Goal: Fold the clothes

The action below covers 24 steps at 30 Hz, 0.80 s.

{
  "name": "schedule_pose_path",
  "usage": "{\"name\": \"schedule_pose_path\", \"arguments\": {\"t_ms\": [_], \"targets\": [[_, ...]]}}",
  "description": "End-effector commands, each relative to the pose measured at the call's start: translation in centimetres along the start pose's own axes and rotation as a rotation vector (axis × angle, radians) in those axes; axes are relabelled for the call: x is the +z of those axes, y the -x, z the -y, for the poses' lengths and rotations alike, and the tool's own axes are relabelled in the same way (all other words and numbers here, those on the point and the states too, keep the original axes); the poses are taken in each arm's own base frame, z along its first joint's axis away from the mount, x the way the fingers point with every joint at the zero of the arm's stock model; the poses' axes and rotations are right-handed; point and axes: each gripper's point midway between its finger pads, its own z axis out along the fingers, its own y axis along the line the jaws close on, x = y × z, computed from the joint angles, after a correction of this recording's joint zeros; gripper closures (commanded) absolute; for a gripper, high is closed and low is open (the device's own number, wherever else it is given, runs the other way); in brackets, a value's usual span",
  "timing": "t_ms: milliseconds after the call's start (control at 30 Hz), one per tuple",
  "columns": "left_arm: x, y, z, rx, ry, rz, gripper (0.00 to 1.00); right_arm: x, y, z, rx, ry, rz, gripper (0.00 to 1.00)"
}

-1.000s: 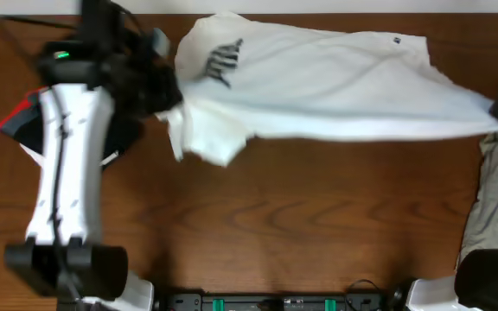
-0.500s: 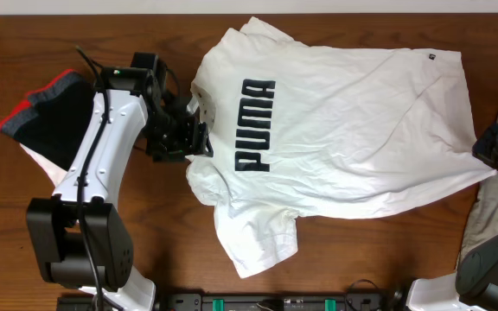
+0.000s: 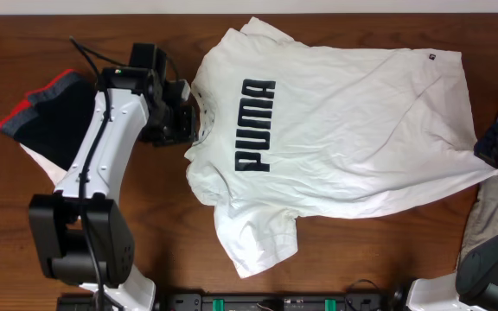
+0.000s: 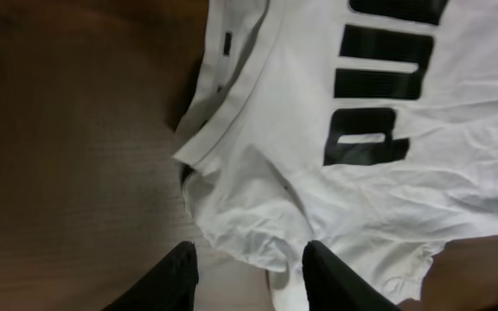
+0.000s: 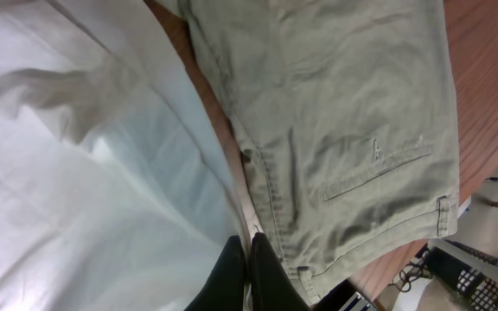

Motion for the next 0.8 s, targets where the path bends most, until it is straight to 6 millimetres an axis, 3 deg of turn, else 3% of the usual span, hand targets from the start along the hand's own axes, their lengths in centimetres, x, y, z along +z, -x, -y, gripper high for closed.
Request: {"name": "schedule_pose_path", "arguments": {"t_ms": [0,300,500,633,667,700,733,767], "targets": [[2.3,-0.8,-1.0,-0.024,0.030,-0.061,0.58,0.1,0.0,0.0,0.023,0.007,-0.002,0.99],[7.5,-2.0,-2.0,-0.060,0.006,-0.152,0.59,0.1,0.0,0.0,0.024,0.008,-0.002,0.99],[9.2,-1.8,-1.6,-0.070,-0.044,-0.176,0.63,0.1,0.0,0.0,0.024,0.008,-0.001,0.99],[10.6,-1.5,-2.7,-0.069,0.000,-0.179,0.63,0.1,0.0,0.0,0.024,0.009,-0.002,0.99],[11.1,-1.5,-3.1,-0.070,0.021,-0.186,0.68,0.1,0.0,0.0,0.024,0.009,-0.002,0.99],[11.5,-1.6,-3.6,-0.070,0.039,-0.192,0.88,0.1,0.0,0.0,0.024,0.009,-0.002,0.99],[11.9,-1.6,-4.1,-0.074,0.063,-0.196,0.94,0.1,0.0,0.0,0.023,0.009,-0.002,0.99],[12.2,-1.6,-4.8,-0.089,0.095,-0.198,0.94,0.1,0.0,0.0,0.023,0.011,-0.003,0.99]]}}
